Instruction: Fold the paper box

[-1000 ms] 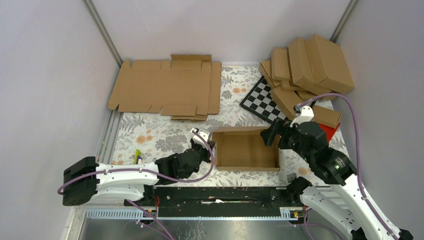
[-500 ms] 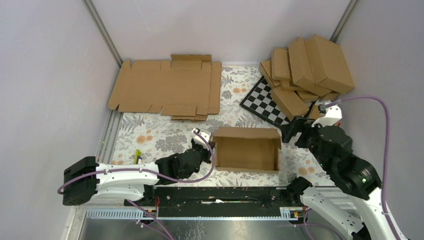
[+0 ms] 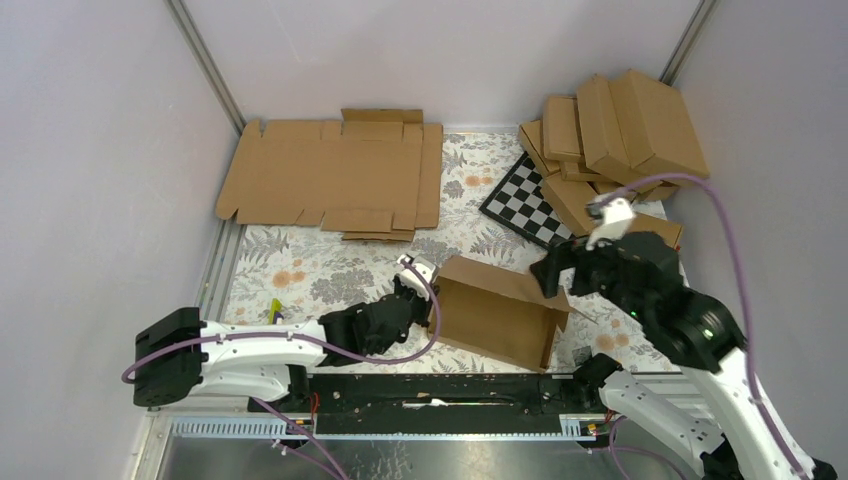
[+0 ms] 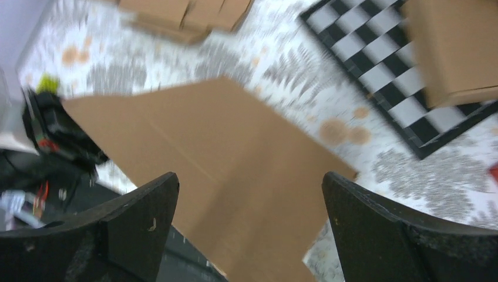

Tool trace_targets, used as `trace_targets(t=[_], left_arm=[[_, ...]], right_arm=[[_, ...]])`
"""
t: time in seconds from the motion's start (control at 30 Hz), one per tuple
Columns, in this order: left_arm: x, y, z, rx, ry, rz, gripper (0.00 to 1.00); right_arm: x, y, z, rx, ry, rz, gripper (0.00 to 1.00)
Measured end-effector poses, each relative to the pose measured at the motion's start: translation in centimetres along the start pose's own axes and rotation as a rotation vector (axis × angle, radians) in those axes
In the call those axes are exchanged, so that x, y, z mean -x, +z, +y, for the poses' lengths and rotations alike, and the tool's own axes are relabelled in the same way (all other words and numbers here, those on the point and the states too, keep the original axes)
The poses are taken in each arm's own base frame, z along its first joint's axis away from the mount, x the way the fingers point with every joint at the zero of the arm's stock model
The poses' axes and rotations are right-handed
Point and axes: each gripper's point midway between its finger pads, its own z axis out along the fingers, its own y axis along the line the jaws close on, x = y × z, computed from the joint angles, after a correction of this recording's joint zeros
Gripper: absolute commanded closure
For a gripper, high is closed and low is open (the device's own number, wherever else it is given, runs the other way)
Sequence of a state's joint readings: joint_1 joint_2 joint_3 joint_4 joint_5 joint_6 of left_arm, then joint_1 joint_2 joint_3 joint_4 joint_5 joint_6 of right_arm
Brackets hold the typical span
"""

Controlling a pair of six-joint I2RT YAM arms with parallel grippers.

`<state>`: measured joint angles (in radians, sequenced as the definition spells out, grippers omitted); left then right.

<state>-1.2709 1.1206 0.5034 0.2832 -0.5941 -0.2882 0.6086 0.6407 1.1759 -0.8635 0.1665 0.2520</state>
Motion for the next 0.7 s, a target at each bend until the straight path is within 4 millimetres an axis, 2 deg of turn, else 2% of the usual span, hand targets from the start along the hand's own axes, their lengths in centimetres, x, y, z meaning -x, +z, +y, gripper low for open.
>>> trace_targets(t=[0.1,0.23,0.33,0.43,0.5,0.6,0.7], left_arm=[[-0.1,0.0,-0.5,-0.026,0.001,0.007,0.96],[-0.4,-0.3,-1.2,-0.073,-0.006,0.027,0.85],[-0.8,-1.1,-1.7,-0.117,-0.022,0.062,0.72],[-1.6,-2.0,-1.7,-0.137,-0.037,0.109,0.47],[-2.3,-2.9,-1.7,-0.153,-0.049,0.154,0.41],[-2.7,-4.5,-1.5,-0.176,-0.062,0.217,0.32],[-1.1,-6.4,-1.5,-0.2,-0.095,0.231,0.21]], right_arm=[[-4.1,2.5,1.9,0.105,-0.033,0.185,0.01],[-8.0,3.7,3.6,0.206,-0.028,0.346,0.01],[-9.6,3.8,4.2,0.247,-0.013,0.399,0.01],[-10.7,4.2,4.7,0.273,0.023,0.424,0.03],[-11.6,4.6,5.0,0.291,0.054,0.433,0.03],[-14.1,5.2,5.0,0.295,0.11,0.463,0.03],[-15.4,5.5,4.7,0.276,0.16,0.475,0.03]])
